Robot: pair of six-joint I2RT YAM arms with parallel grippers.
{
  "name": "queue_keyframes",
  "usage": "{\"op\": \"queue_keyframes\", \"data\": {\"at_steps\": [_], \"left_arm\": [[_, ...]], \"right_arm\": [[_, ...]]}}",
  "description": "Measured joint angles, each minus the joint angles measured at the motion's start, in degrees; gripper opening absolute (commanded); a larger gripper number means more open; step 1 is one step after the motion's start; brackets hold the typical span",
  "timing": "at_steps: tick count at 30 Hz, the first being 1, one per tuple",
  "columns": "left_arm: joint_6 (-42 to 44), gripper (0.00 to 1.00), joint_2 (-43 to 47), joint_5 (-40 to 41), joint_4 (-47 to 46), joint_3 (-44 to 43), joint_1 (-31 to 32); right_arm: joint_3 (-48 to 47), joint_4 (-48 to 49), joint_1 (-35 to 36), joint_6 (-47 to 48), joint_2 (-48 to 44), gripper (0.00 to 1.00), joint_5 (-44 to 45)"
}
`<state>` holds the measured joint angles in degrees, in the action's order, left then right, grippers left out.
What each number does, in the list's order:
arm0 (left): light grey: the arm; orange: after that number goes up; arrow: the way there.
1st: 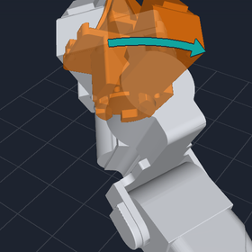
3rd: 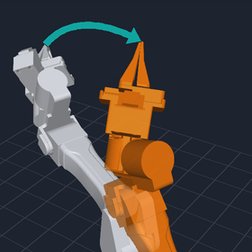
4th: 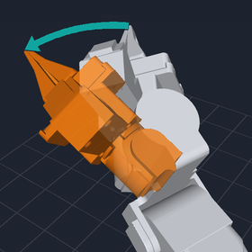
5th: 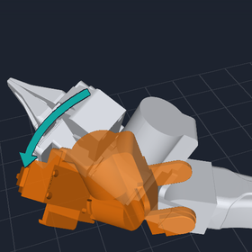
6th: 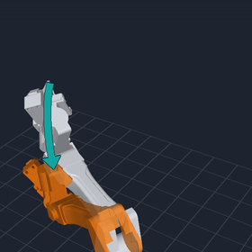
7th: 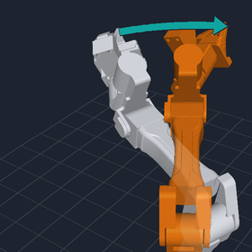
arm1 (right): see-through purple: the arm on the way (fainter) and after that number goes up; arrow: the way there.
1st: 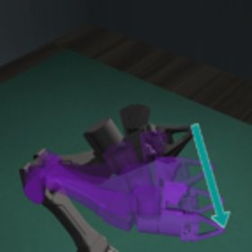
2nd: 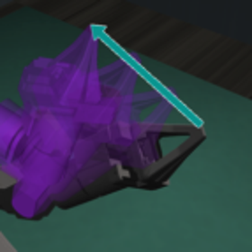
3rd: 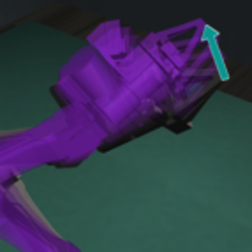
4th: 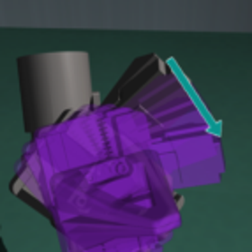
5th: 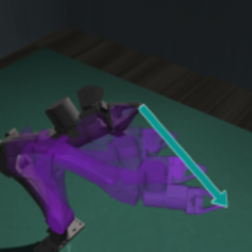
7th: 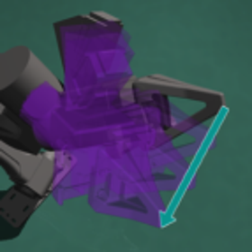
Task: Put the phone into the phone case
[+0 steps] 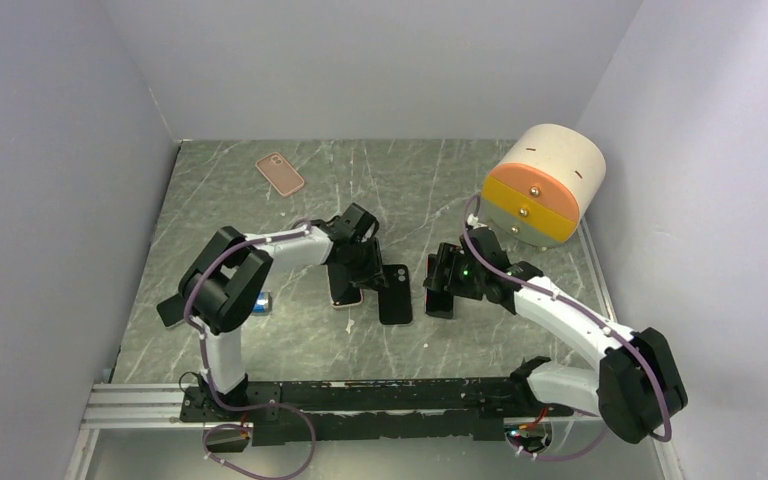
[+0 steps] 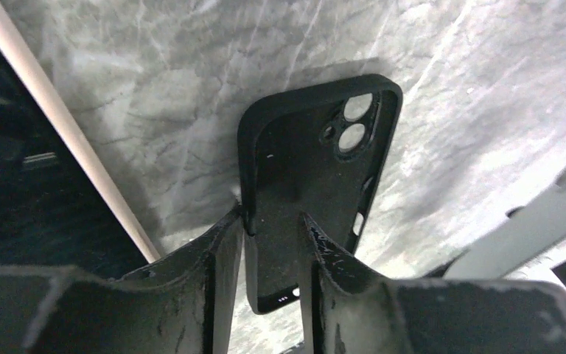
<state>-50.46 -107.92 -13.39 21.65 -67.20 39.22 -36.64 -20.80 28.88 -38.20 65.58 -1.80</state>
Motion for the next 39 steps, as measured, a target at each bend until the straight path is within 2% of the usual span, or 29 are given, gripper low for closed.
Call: {"op": "queue_keyframes", "data": {"at_steps": [4,7,14,15,17,18,22,26,32,39], "left_arm": [[-1.38,0.46,2.05,-5.46,-4.96,4.22,-2.56],[-1.88,0.48,5.01,-9.86,-8.11,7.80,-7.28],[0.31,0.57,9.22,-15.50,-9.18,8.48,-17.49],[1.09,0.60,9.75,-16.13,-8.50,8.26,-18.51],[2.86,0.79,10.91,-17.92,-6.73,7.58,-20.87],[3.74,0.84,11.54,-18.82,-5.62,7.10,-21.99],[7.89,0.92,13.77,-20.90,1.16,3.15,-25.97],[14.16,0.94,17.42,-18.80,8.04,-0.87,-27.74],[22.32,0.94,23.47,-10.47,15.82,-1.55,-27.71],[24.76,0.94,24.33,-5.68,18.12,0.02,-27.80]], "right_arm": [[-0.24,0.44,1.07,-0.98,1.38,0.36,-0.07],[-0.96,0.72,2.64,-1.77,2.86,0.35,-0.04],[-2.99,2.86,6.91,-4.66,6.49,0.34,0.04],[-3.48,3.34,7.21,-5.11,7.30,0.34,0.11],[-4.35,4.37,8.61,-5.88,8.87,0.34,0.33],[-4.87,4.90,9.25,-6.16,9.81,0.34,0.42],[-6.78,6.43,11.80,-6.93,13.16,0.34,2.25],[-7.98,8.07,13.55,-7.56,15.74,0.33,3.76],[-8.74,9.49,14.38,-8.15,18.80,0.32,6.03],[-8.72,12.59,14.86,-8.15,19.21,0.32,7.96]]}}
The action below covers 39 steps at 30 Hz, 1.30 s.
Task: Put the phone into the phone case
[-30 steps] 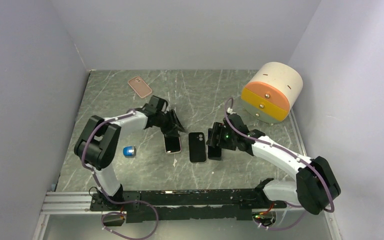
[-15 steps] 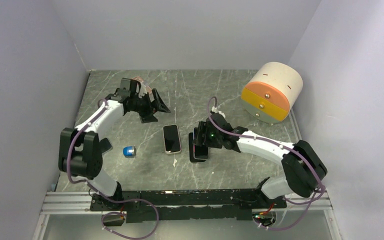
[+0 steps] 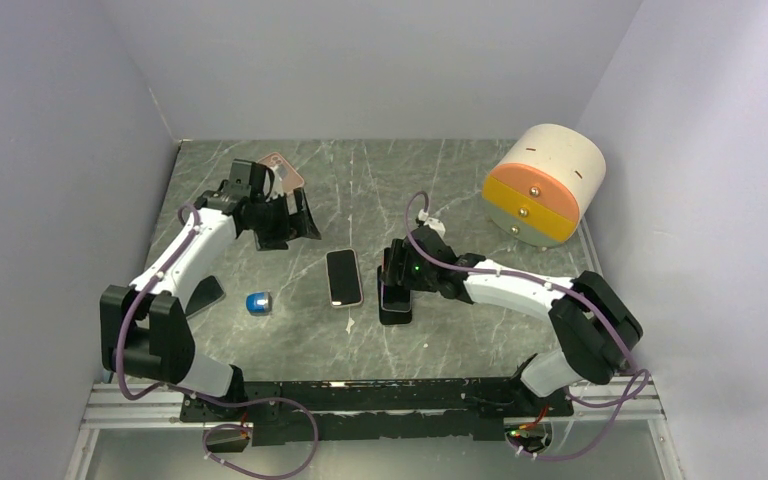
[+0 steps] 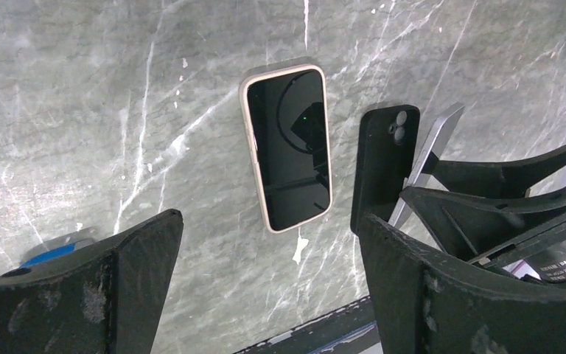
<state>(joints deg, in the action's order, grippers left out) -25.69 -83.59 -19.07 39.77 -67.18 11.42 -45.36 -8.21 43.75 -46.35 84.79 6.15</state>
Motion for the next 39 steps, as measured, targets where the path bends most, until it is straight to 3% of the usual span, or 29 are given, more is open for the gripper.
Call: {"op": "queue_keyframes", "data": {"at_steps": [30,39], "left_arm": [[0.61,0.94,2.23,2.12,0.33,0.42,-0.85],[0.59,0.94,2.75,2.25,0.33,1.18,-0.85]], "right_arm": [[0.00,-1.95,6.82,0.90,2.93,0.31,10.34],[-0.76,-3.04,8.98,1.36,4.31,0.36,13.75]]}}
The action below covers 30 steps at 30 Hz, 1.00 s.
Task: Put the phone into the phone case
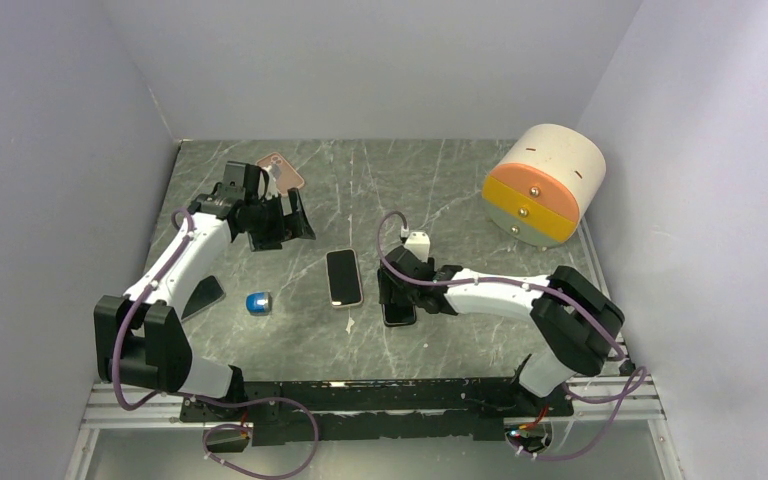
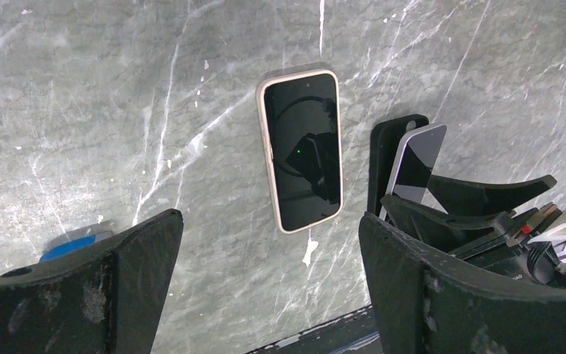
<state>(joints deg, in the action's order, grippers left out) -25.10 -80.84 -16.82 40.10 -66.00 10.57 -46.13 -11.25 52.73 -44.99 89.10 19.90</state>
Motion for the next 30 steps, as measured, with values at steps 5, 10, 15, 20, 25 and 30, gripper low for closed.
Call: {"op": "queue_keyframes", "data": {"at_steps": [5,10,15,20,25,30], "left_arm": [[0.00,0.94,0.09,0.00,0.00,0.17,0.00],[0.00,0.94,0.13,-0.02,-0.02,0.17,0.00],[-0.02,0.94,0.28,0.00,0.00,0.20,0.00],[-0.02,0.94,0.70,-0.02,-0.15,0.39,0.00],[-0.02,0.94,0.87,-0.04,-0.15,0.79,-0.04],[-0.02,0.94,0.87,-0.04,-0.17,0.79,-0.04]], "right_arm": [[-0.76,-1.09,0.74,-0.04,0.81,0.43,1.38],[-1.38,-2.78,1.07,-0.50,0.96,0.54,2.40],[-1.84,-3.78,1.27,-0.68,1.07,0.60,2.60],[-2.43,-4.59,1.27,-0.72,1.49,0.70,2.60],[-3.04,-5.46,1.29,-0.70,1.70,0.74,2.60],[-3.61,-6.45,1.36,-0.70,1.75,0.79,2.58]]}}
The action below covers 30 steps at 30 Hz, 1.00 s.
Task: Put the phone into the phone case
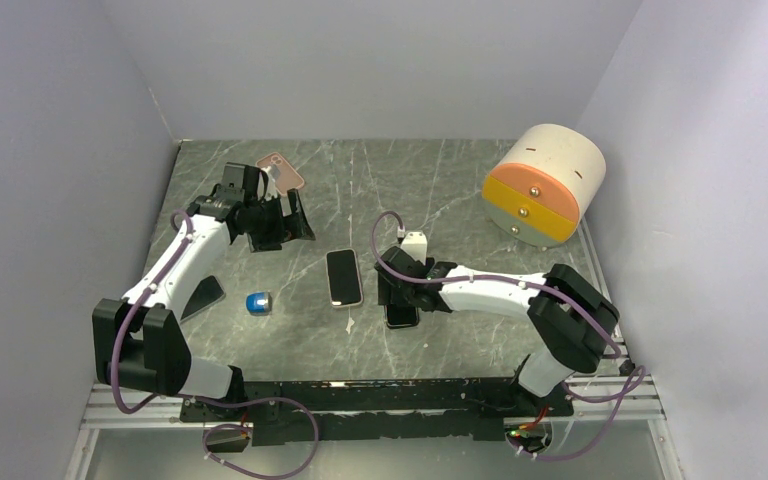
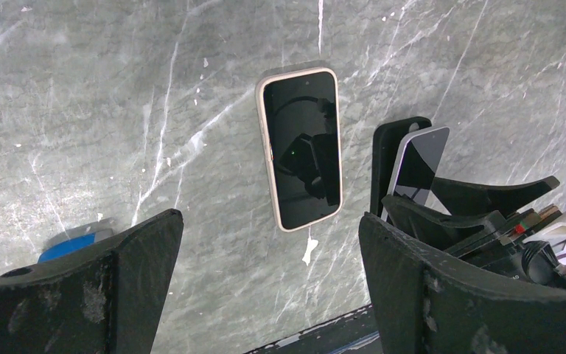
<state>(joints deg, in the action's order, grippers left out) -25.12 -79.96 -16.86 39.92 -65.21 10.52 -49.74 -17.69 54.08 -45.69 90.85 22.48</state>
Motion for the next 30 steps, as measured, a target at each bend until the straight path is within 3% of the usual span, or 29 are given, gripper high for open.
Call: {"op": "queue_keyframes", "data": {"at_steps": [10,14,22,30], "left_arm": [[0.00,0.94,0.00,-0.02,0.00,0.00,0.00],[0.00,0.94,0.02,-0.02,0.00,0.00,0.00],[0.00,0.94,0.74,0.00,0.02,0.07,0.00],[0.00,0.94,0.98,0.00,-0.04,0.15,0.00]], "right_arm": [[-1.22,-1.44,0.02,-0.02,0.00,0.87,0.66],[-1.33,-1.99,0.02,-0.39,0.00,0.99,1.11],[-1.33,-2.49,0.02,-0.44,0.00,0.98,1.03],[-1.31,-1.77,0.02,-0.28,0.61,0.91,-0.70]]}}
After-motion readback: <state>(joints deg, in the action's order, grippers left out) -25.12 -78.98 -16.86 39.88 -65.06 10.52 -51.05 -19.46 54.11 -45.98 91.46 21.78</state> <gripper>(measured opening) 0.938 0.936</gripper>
